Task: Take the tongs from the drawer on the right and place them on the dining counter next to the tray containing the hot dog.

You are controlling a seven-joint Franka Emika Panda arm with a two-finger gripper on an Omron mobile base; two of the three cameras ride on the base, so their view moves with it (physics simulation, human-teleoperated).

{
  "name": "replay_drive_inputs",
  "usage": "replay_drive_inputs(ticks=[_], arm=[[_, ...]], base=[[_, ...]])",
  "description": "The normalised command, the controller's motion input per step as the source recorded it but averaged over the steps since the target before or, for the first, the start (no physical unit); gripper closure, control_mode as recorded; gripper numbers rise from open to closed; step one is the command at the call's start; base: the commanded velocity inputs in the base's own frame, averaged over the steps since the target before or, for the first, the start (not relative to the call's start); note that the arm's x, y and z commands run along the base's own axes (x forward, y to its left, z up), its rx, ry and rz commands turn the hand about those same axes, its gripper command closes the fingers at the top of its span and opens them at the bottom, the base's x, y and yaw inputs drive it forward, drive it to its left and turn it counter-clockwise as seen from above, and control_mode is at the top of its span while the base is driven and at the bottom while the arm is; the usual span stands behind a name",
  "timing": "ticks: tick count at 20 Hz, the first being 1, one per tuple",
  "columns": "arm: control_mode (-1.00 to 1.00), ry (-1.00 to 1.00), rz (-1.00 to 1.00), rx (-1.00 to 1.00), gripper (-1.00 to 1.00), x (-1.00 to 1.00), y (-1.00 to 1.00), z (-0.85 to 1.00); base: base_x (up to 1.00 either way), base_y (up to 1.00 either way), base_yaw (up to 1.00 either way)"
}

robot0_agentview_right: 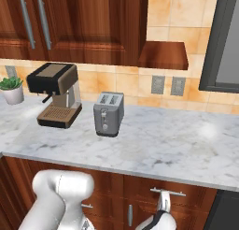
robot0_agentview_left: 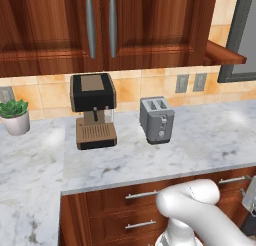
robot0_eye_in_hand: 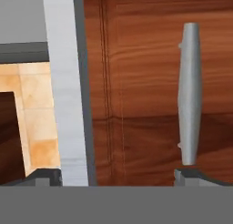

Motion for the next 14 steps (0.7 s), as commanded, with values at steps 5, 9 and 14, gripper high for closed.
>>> replay_drive_inputs(ticks=[5,9,14], arm=[[-1.0,-0.04,0.0,0.0,-1.0,0.35,-0.01,-0.38],[-1.0,-0.08,0.0,-0.01,-1.0,0.23,-0.13,-0.49],[-1.0,-0.08,0.0,0.0,-1.0,0.26,-0.2,-0.24]], base=[[0.0,0.0,0.0],[0.0,0.0,0.0],[0.0,0.0,0.0]])
